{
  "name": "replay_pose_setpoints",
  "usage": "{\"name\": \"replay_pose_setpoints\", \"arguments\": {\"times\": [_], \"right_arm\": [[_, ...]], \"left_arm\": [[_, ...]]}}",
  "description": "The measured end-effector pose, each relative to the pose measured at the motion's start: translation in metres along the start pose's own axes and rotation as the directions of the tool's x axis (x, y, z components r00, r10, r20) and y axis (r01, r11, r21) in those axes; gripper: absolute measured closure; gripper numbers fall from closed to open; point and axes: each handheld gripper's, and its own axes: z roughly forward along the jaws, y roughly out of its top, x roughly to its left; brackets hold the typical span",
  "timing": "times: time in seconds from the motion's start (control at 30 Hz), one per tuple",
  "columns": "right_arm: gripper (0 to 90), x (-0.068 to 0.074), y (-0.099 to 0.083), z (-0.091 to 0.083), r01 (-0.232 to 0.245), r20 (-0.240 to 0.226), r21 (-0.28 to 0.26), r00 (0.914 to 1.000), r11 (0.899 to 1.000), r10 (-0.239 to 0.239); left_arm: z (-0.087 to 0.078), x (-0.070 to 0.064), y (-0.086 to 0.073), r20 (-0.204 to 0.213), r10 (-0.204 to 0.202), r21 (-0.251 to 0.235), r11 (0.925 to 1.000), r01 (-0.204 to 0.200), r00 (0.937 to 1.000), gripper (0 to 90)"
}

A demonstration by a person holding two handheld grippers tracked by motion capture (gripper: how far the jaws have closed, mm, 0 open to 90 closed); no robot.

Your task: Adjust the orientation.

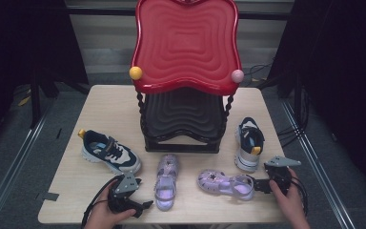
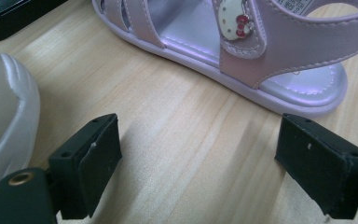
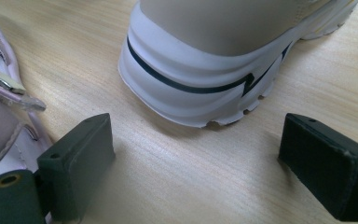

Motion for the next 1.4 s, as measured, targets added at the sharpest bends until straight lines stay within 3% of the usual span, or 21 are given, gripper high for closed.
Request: {"name": "replay_pose_setpoints", "arguments": {"times": [0.33,0.47,0.63,0.73,0.87,1.07,1.4], "right_arm": [[9.1,-0.001,0.001,0.001,0.006,-0.002,-0.003,1.0000,1.000,-0.006],[9.1,-0.001,0.001,0.001,0.005,-0.001,-0.002,1.0000,1.000,-0.005],[9.2,-0.001,0.001,0.001,0.004,-0.001,-0.002,1.0000,1.000,-0.004],[9.2,-0.001,0.001,0.001,0.005,-0.001,-0.002,1.0000,1.000,-0.005],[9.2,-0.001,0.001,0.001,0.006,-0.001,-0.003,1.0000,1.000,-0.006],[9.2,-0.001,0.001,0.001,0.006,-0.001,-0.003,1.0000,1.000,-0.006],[9.2,-0.001,0.001,0.001,0.006,-0.001,-0.003,1.0000,1.000,-0.006]], "left_arm": [[0.000,-0.001,0.000,-0.013,-0.011,0.003,0.9999,0.011,0.9999,12.4],[0.000,-0.003,0.004,-0.038,-0.058,0.013,0.9982,0.059,0.9976,15.7],[-0.005,-0.003,0.005,-0.031,-0.106,0.032,0.9938,0.107,0.9939,17.3],[-0.010,-0.001,0.007,-0.041,-0.116,0.035,0.9924,0.118,0.9924,17.7],[-0.018,-0.001,0.013,-0.042,-0.130,-0.010,0.9915,0.130,0.9906,18.5],[-0.028,0.001,0.018,-0.051,-0.145,-0.041,0.9889,0.143,0.9881,19.3],[-0.037,0.003,0.027,-0.047,-0.177,-0.112,0.9790,0.170,0.9831,19.5]]}}
